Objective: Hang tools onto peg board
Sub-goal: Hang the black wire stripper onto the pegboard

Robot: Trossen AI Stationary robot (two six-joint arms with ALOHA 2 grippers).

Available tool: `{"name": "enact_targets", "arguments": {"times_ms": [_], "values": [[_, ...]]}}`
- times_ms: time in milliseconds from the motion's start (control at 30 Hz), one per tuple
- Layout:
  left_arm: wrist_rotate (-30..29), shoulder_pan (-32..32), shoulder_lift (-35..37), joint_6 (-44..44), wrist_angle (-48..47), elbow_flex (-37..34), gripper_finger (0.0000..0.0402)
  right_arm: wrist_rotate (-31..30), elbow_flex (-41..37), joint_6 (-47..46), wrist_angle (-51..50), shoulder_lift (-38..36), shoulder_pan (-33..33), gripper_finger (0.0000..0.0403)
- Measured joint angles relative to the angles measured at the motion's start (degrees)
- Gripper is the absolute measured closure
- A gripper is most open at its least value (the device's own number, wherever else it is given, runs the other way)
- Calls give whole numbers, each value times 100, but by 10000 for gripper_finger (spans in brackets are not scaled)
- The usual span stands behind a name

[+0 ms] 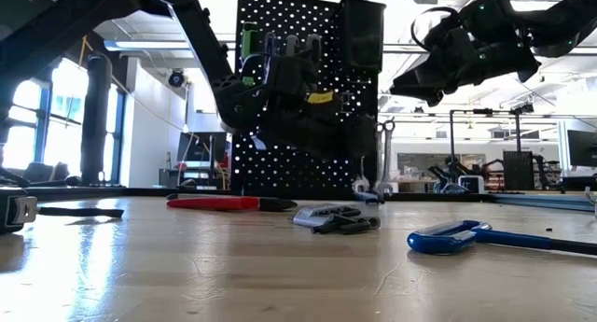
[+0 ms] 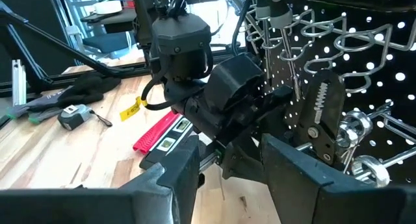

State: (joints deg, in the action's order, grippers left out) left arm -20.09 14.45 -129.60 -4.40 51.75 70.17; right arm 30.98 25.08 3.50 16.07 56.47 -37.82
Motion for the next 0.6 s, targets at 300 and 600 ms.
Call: {"name": "enact_targets", "arguments": {"times_ms": [300, 600], "values": [[-127, -70, 0, -7, -15, 0, 256, 187, 0, -48, 0, 0, 0, 245], [-276, -272, 0, -32, -168, 0, 208, 223, 2, -54, -225, -361, 4, 245]]}}
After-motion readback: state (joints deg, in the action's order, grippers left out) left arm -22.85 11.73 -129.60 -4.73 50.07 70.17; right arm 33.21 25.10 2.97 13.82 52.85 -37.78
